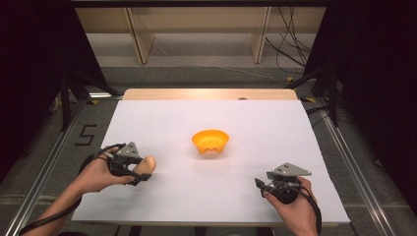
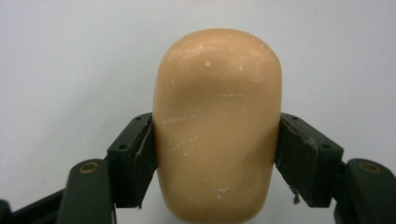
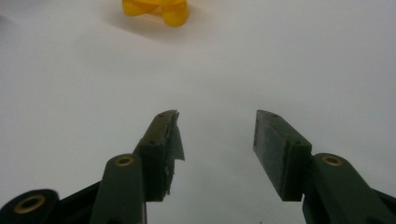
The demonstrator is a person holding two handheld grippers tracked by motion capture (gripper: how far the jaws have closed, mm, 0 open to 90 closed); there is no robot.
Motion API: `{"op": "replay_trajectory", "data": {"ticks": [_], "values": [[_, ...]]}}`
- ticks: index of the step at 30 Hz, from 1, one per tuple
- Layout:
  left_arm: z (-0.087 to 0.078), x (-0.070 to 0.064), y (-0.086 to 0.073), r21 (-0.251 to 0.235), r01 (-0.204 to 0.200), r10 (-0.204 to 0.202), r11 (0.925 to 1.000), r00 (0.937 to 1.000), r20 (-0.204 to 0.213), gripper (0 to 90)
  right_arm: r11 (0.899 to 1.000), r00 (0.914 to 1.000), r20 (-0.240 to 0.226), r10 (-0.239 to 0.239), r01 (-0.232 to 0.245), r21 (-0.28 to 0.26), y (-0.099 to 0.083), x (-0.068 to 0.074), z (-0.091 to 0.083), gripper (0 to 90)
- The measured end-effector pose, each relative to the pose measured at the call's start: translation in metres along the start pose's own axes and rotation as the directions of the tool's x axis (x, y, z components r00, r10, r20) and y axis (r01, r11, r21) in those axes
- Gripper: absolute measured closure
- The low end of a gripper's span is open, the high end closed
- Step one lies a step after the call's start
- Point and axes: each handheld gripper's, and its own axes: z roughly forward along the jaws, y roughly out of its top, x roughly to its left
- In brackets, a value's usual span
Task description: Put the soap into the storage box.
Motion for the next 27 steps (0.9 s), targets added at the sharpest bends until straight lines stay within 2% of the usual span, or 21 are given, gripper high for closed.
{"op": "replay_trajectory", "data": {"ticks": [3,6,11,12,15,16,17,19,20,26,27], "values": [[0.000,0.001,0.002,0.000,-0.009,0.009,1.0000,0.9999,0.007,32.5,1.000,1.0000,-0.006,0.005,-0.005,-0.010,0.000,0.000,0.000,50.1],[0.001,0.001,0.004,-0.012,-0.014,0.013,0.9998,0.9999,-0.008,32.5,1.000,0.9998,0.003,-0.018,0.018,-0.016,0.000,-0.001,0.001,50.2],[0.003,0.000,0.007,-0.012,0.002,-0.002,0.9999,0.9999,0.013,32.5,1.000,0.9998,0.003,-0.019,0.019,-0.016,0.000,-0.001,0.001,50.1],[0.003,0.000,0.009,-0.014,-0.017,0.017,0.9998,0.9999,0.003,32.5,1.000,0.9998,0.003,-0.019,0.019,-0.017,0.000,-0.001,0.001,50.1],[0.004,-0.001,0.011,-0.021,-0.009,0.009,0.9997,0.9999,0.007,32.5,1.000,0.9998,0.005,-0.018,0.018,-0.018,0.000,-0.001,0.001,50.1],[0.004,-0.001,0.013,-0.027,-0.023,0.023,0.9994,0.9997,0.003,32.5,1.000,0.9998,0.005,-0.018,0.018,-0.018,0.000,-0.001,0.001,50.2],[0.005,-0.002,0.013,-0.022,-0.016,0.016,0.9996,0.9999,0.001,32.5,1.000,1.0000,-0.001,0.007,-0.007,-0.013,0.000,0.000,0.000,50.1],[0.006,-0.002,0.016,-0.024,-0.014,0.014,0.9996,0.9998,0.015,32.5,1.000,0.9998,-0.010,0.017,-0.017,-0.009,0.000,0.000,0.000,50.1],[0.006,-0.002,0.017,-0.022,-0.029,0.029,0.9994,0.9996,0.008,32.5,1.000,0.9998,-0.009,0.016,-0.016,-0.010,0.000,0.000,0.000,50.1],[0.007,-0.001,0.020,-0.026,-0.042,0.043,0.9988,0.9991,0.002,32.5,1.000,1.0000,0.003,0.006,-0.006,-0.019,0.001,0.000,-0.001,50.2],[0.007,-0.002,0.021,-0.031,-0.032,0.032,0.9990,0.9995,0.003,32.5,1.000,1.0000,0.004,0.004,-0.004,-0.022,0.001,0.000,-0.001,50.2]]}}
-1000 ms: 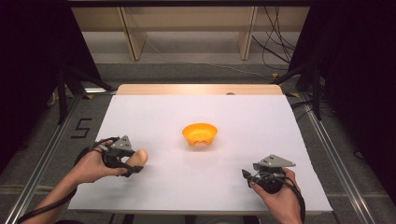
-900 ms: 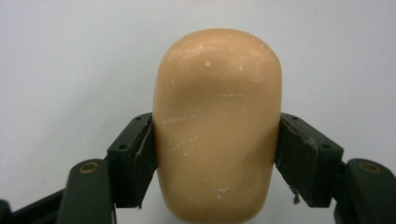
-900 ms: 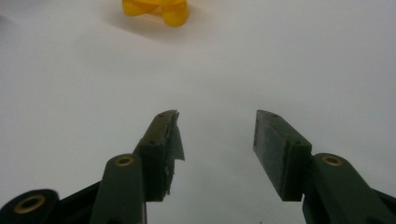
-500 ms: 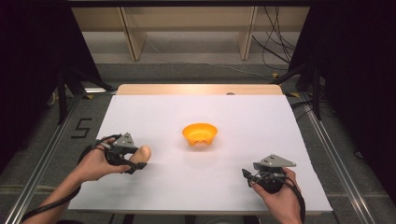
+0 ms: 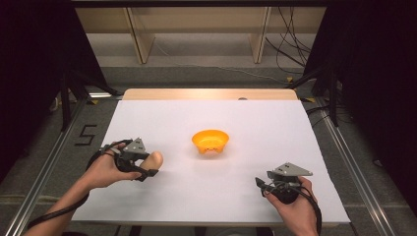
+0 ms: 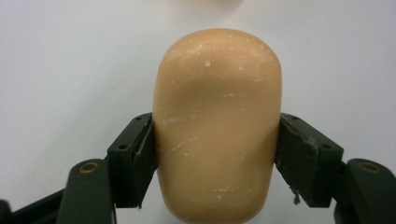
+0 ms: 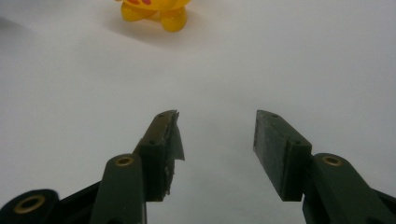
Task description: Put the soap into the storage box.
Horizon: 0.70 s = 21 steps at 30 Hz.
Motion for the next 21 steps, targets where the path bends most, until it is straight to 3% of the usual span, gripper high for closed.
{"op": "replay_trajectory", "data": {"ticks": [21], "values": [[0.000,0.002,0.015,-0.025,-0.019,0.019,0.9995,0.9998,0.002,32.5,1.000,1.0000,0.002,0.007,-0.007,-0.008,0.000,0.000,0.000,50.2]]}}
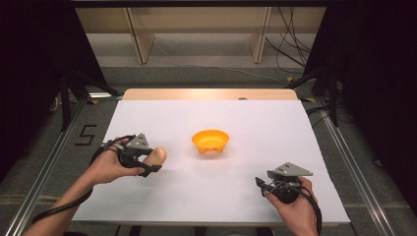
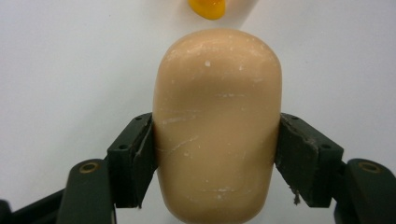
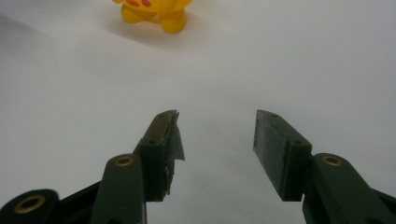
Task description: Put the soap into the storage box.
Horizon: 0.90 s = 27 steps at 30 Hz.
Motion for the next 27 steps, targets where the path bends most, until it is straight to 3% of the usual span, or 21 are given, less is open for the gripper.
{"op": "replay_trajectory", "data": {"ticks": [2,5,10,13,24,27], "values": [[0.001,0.001,0.001,0.007,0.009,-0.009,0.9999,0.9999,0.008,32.5,1.000,1.0000,0.000,-0.001,0.001,-0.001,0.000,0.000,0.000,50.2],[0.001,0.001,0.003,-0.009,0.001,-0.001,1.0000,0.9999,-0.014,32.5,1.000,1.0000,-0.001,-0.001,0.001,0.000,0.000,0.000,0.000,50.1],[0.002,0.001,0.005,-0.017,0.011,-0.012,0.9998,0.9999,-0.006,32.5,1.000,1.0000,0.000,-0.005,0.005,-0.002,0.000,0.000,0.000,50.1],[0.002,0.002,0.007,-0.020,-0.002,0.002,0.9998,0.9999,-0.011,32.5,1.000,0.9999,-0.013,0.007,-0.006,0.016,0.000,0.000,0.000,49.9],[0.004,0.003,0.014,-0.021,0.000,0.000,0.9998,1.0000,0.007,32.5,1.000,1.0000,0.003,-0.004,0.004,-0.004,0.000,0.000,0.000,49.8],[0.005,0.003,0.016,-0.028,0.003,-0.003,0.9996,0.9999,-0.010,32.5,1.000,0.9999,-0.011,0.007,-0.007,0.002,0.000,0.000,0.000,49.7]]}}
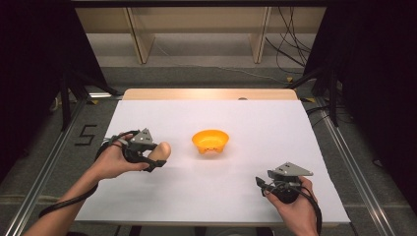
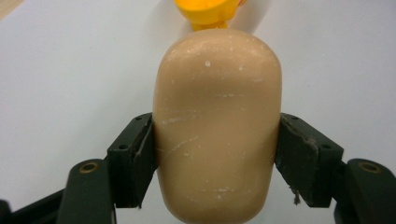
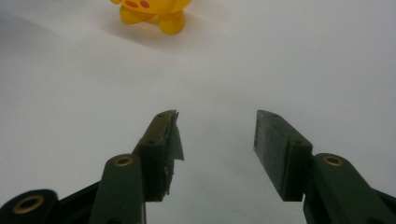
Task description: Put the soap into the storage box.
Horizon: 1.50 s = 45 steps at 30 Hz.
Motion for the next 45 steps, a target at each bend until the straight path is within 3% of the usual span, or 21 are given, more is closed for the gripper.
{"op": "replay_trajectory", "data": {"ticks": [16,24,27,34,35,37,39,45], "values": [[0.003,0.002,0.009,-0.007,-0.028,0.028,0.9996,0.9996,0.008,32.5,1.000,0.9999,0.009,-0.006,0.006,-0.007,0.000,-0.001,-0.001,49.5],[0.004,0.003,0.012,-0.010,-0.024,0.024,0.9997,0.9997,0.004,32.5,1.000,1.0000,0.007,-0.001,0.001,-0.003,0.001,-0.001,-0.001,49.4],[0.005,0.002,0.013,-0.016,-0.013,0.013,0.9998,0.9999,0.009,32.5,1.000,0.9994,0.026,-0.021,0.022,-0.017,0.001,-0.002,-0.002,49.4],[0.006,0.003,0.018,-0.009,-0.020,0.020,0.9998,0.9997,0.016,32.5,1.000,0.9994,0.026,0.022,-0.021,-0.014,0.001,0.001,-0.003,49.4],[0.006,0.003,0.019,-0.014,-0.020,0.020,0.9997,0.9997,0.012,32.5,1.000,0.9996,0.029,-0.007,0.007,-0.021,0.001,-0.001,-0.003,49.3],[0.007,0.004,0.021,-0.014,-0.038,0.038,0.9992,0.9992,0.015,32.5,1.000,0.9996,0.028,-0.007,0.008,-0.022,0.001,-0.001,-0.003,49.3],[0.007,0.003,0.021,-0.015,-0.024,0.024,0.9996,0.9996,0.015,32.5,1.000,0.9998,0.018,0.002,-0.002,-0.017,0.001,-0.001,-0.002,49.3],[0.009,0.003,0.025,-0.015,-0.033,0.034,0.9993,0.9992,0.021,32.5,1.000,0.9998,0.022,-0.002,0.002,-0.021,0.001,-0.001,-0.002,49.0]]}}
